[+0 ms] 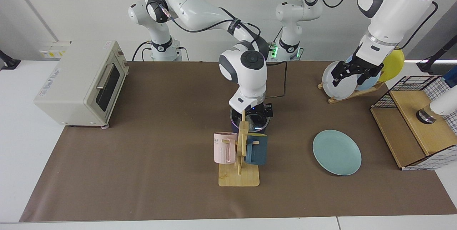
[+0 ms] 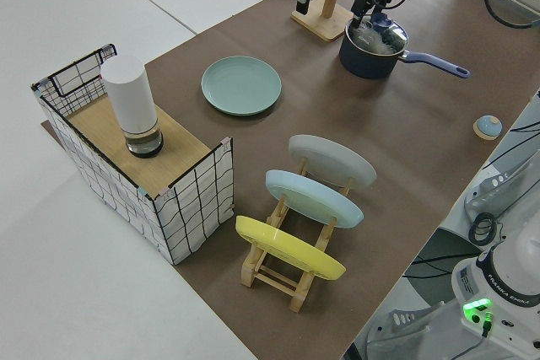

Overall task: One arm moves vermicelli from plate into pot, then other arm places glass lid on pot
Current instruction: 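Lower the glass lid onto the saucepan with the right gripper, then open the right gripper and release the lid on the saucepan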

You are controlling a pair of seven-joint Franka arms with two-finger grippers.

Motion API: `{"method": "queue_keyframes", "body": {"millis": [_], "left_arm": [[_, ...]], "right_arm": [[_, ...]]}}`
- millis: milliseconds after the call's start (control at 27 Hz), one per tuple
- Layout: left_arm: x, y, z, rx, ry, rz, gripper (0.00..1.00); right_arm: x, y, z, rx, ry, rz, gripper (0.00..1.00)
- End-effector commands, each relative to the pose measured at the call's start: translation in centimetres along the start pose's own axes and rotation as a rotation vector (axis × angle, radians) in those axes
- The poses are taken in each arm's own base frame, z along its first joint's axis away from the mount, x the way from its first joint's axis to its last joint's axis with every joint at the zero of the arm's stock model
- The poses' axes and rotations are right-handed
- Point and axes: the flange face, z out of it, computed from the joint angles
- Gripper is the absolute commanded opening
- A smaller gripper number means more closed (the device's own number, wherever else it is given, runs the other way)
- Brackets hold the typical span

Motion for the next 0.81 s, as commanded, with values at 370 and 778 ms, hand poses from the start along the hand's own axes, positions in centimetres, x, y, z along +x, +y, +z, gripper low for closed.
{"method": "queue_keyframes", "body": {"millis": [370,778], "left_arm": [[-0.4,0.0,-0.5,-0.004,0.01,0.01,1.0],[-0.4,0.0,-0.5,-0.004,0.01,0.011,1.0]], "right_arm": [[-2.4,4.0,-15.1,-0.031,-0.014,-0.013,1.0],[-3.0,15.3,-22.9,-0.176,-0.029,-0.083,1.0]]}}
